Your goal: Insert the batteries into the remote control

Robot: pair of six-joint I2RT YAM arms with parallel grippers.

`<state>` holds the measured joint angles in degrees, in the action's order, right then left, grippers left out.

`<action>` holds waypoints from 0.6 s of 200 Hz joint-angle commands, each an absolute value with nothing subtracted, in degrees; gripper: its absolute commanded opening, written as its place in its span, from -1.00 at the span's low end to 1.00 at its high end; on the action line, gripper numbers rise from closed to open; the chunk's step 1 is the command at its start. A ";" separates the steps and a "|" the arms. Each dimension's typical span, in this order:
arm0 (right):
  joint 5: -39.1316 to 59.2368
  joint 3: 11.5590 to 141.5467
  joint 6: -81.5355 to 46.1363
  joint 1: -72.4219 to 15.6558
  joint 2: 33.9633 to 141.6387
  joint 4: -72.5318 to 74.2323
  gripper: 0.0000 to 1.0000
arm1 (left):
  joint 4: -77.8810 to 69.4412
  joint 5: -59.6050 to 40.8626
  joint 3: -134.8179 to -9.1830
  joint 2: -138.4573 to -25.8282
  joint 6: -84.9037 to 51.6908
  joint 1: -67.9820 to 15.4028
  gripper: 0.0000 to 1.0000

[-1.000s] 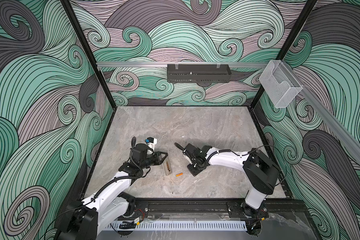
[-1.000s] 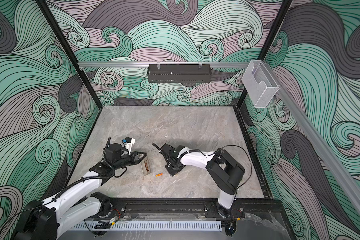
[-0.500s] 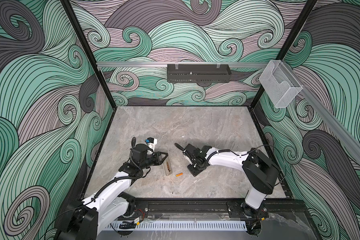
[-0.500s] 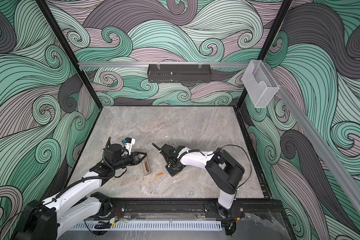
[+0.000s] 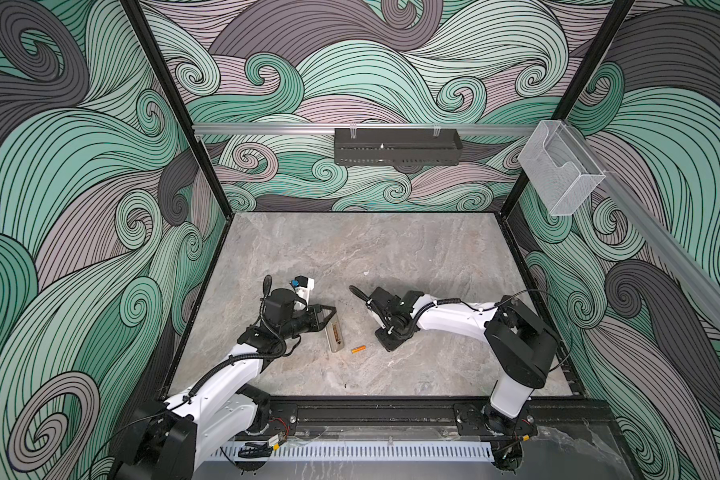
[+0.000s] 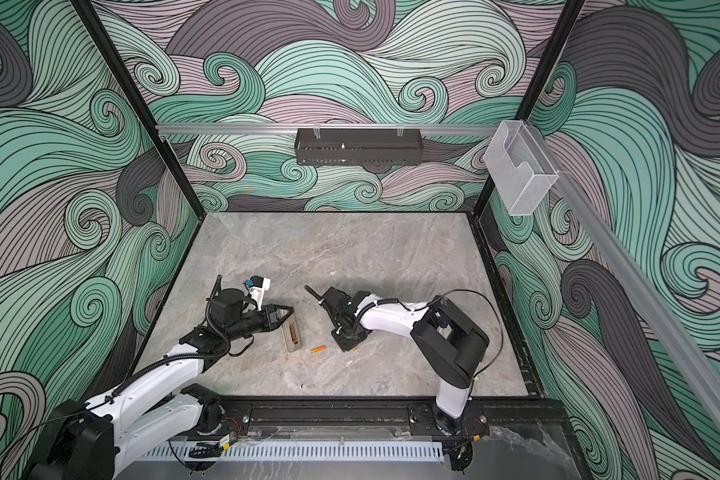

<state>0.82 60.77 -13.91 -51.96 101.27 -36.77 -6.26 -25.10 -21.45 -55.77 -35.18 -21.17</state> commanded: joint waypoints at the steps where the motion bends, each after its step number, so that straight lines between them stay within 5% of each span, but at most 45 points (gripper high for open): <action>1: -0.12 62.31 -13.93 -51.38 101.42 -37.85 -0.48 | -8.02 -26.02 -21.35 -55.03 -35.33 -20.67 -1.00; 120: 1.67 65.21 -13.13 -50.36 103.74 -38.75 -0.48 | -8.35 -26.02 -21.07 -54.58 -35.42 -20.65 -1.00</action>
